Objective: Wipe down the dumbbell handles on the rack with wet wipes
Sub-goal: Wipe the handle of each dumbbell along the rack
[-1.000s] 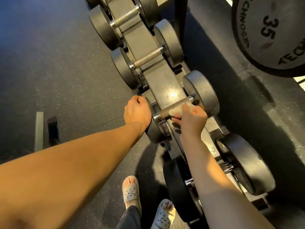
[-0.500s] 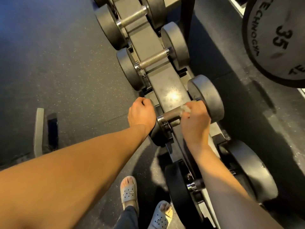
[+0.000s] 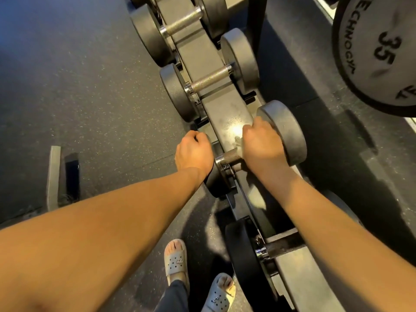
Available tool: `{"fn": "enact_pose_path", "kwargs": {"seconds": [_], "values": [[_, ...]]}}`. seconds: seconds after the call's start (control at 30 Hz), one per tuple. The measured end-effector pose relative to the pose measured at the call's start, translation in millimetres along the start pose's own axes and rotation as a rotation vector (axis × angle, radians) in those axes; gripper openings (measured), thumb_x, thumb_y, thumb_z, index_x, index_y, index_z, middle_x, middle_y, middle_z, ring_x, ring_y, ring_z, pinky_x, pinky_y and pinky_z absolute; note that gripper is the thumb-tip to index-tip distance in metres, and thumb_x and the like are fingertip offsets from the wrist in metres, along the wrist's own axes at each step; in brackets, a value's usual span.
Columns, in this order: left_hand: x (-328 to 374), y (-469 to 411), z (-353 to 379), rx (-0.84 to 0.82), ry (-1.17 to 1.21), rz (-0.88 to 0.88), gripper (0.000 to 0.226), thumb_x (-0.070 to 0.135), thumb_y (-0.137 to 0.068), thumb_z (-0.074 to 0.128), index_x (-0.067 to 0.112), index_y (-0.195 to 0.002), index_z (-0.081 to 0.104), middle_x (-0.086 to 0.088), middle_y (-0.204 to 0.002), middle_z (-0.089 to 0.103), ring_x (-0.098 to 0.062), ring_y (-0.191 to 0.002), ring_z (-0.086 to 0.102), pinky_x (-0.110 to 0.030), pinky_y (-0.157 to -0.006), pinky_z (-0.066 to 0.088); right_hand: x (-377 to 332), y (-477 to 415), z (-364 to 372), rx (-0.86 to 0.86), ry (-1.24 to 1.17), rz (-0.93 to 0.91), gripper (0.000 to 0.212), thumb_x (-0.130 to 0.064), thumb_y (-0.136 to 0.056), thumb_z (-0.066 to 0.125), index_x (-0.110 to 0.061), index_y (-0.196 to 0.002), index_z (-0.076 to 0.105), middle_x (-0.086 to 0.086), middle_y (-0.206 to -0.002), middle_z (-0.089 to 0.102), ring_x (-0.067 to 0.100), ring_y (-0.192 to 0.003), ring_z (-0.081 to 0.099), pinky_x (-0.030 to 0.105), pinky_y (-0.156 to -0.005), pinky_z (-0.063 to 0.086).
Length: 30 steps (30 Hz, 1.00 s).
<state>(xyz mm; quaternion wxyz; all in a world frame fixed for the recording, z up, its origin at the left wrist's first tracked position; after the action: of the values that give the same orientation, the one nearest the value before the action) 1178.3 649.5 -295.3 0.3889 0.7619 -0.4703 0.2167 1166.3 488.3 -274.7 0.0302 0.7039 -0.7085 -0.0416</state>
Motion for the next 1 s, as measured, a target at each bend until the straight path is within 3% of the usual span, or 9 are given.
{"fn": "enact_pose_path", "kwargs": {"seconds": [0.1, 0.2, 0.33, 0.47, 0.7, 0.8, 0.9, 0.93, 1.0], "values": [[1, 1, 0, 0.003, -0.012, 0.004, 0.028, 0.026, -0.102, 0.038, 0.017, -0.086, 0.059, 0.001, -0.078, 0.058, -0.022, -0.075, 0.053, -0.035, -0.07, 0.038, -18, -6, -1, -0.119, 0.037, -0.015, 0.024, -0.01, -0.096, 0.058, -0.006, -0.119, 0.063, 0.014, -0.124, 0.051, 0.03, -0.111, 0.054, 0.035, -0.078, 0.047], [0, -1, 1, 0.004, -0.037, 0.005, 0.028, 0.028, -0.103, 0.038, 0.019, -0.089, 0.061, 0.0, -0.081, 0.059, -0.024, -0.08, 0.055, -0.036, -0.072, 0.038, -51, 11, 10, -0.155, -0.076, -0.264, 0.017, -0.009, -0.094, 0.06, -0.005, -0.109, 0.065, 0.013, -0.121, 0.051, 0.029, -0.109, 0.052, 0.036, -0.081, 0.046], [-1, -2, 2, 0.009, -0.037, 0.01, 0.028, 0.029, -0.103, 0.038, 0.018, -0.094, 0.062, -0.002, -0.087, 0.06, -0.028, -0.089, 0.057, -0.036, -0.075, 0.039, -37, 21, 16, -0.199, -0.26, -0.393, 0.018, -0.012, -0.092, 0.06, -0.01, -0.108, 0.066, 0.004, -0.119, 0.05, 0.02, -0.108, 0.048, 0.035, -0.09, 0.048], [-1, -3, 2, -0.001, -0.024, 0.017, 0.028, 0.029, -0.103, 0.038, 0.019, -0.094, 0.062, 0.002, -0.081, 0.058, -0.026, -0.086, 0.057, -0.035, -0.074, 0.04, -29, 11, 9, -0.203, -0.003, -0.513, 0.019, -0.011, -0.093, 0.064, -0.009, -0.112, 0.066, 0.004, -0.116, 0.054, 0.02, -0.105, 0.052, 0.028, -0.084, 0.04], [-1, -2, 1, -0.006, -0.017, 0.024, 0.027, 0.027, -0.104, 0.038, 0.019, -0.092, 0.06, 0.003, -0.078, 0.056, -0.021, -0.079, 0.053, -0.034, -0.071, 0.037, -6, -23, -10, -0.234, 0.592, -0.394, 0.023, -0.026, -0.098, 0.061, -0.015, -0.117, 0.066, 0.008, -0.113, 0.061, 0.028, -0.115, 0.053, 0.038, -0.094, 0.038], [-1, -1, 1, -0.009, -0.014, 0.024, 0.027, 0.028, -0.104, 0.038, 0.018, -0.095, 0.062, 0.003, -0.08, 0.057, -0.022, -0.082, 0.055, -0.035, -0.072, 0.038, -17, -16, -1, -0.263, 0.51, -0.296, 0.012, -0.022, -0.096, 0.061, -0.015, -0.104, 0.067, 0.004, -0.093, 0.059, 0.025, -0.103, 0.059, 0.038, -0.089, 0.042], [-1, -1, 2, -0.011, -0.012, 0.021, 0.027, 0.028, -0.103, 0.038, 0.019, -0.092, 0.061, 0.002, -0.08, 0.057, -0.024, -0.082, 0.055, -0.035, -0.072, 0.039, -27, -9, -3, -0.101, 0.261, -0.222, 0.017, -0.018, -0.069, 0.083, -0.012, -0.079, 0.071, 0.005, -0.078, 0.066, 0.023, -0.076, 0.065, 0.03, -0.067, 0.047], [-1, -1, 2, -0.008, -0.016, 0.015, 0.026, 0.028, -0.103, 0.039, 0.019, -0.09, 0.06, 0.002, -0.079, 0.057, -0.024, -0.081, 0.055, -0.036, -0.072, 0.039, -30, -6, -2, -0.092, 0.16, -0.219, 0.021, -0.018, -0.066, 0.086, -0.012, -0.08, 0.072, 0.005, -0.079, 0.067, 0.023, -0.075, 0.065, 0.029, -0.064, 0.046], [0, 0, 1, 0.001, -0.029, 0.012, 0.026, 0.028, -0.102, 0.039, 0.019, -0.09, 0.06, 0.002, -0.079, 0.056, -0.026, -0.083, 0.055, -0.036, -0.073, 0.038, -41, 12, 9, -0.192, -0.054, -0.266, 0.018, -0.014, -0.083, 0.074, -0.012, -0.1, 0.068, 0.007, -0.097, 0.068, 0.025, -0.091, 0.066, 0.032, -0.074, 0.047]]}}
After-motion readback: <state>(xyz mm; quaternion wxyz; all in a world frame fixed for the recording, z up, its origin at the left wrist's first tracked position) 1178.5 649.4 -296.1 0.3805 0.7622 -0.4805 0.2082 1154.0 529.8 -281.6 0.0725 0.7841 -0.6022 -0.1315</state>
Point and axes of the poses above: each hand's wrist, its own y-axis away from the middle knuckle, its own z-axis out of the palm, x = y × z, the point moved 5 cm from there along -y, towards the middle knuckle
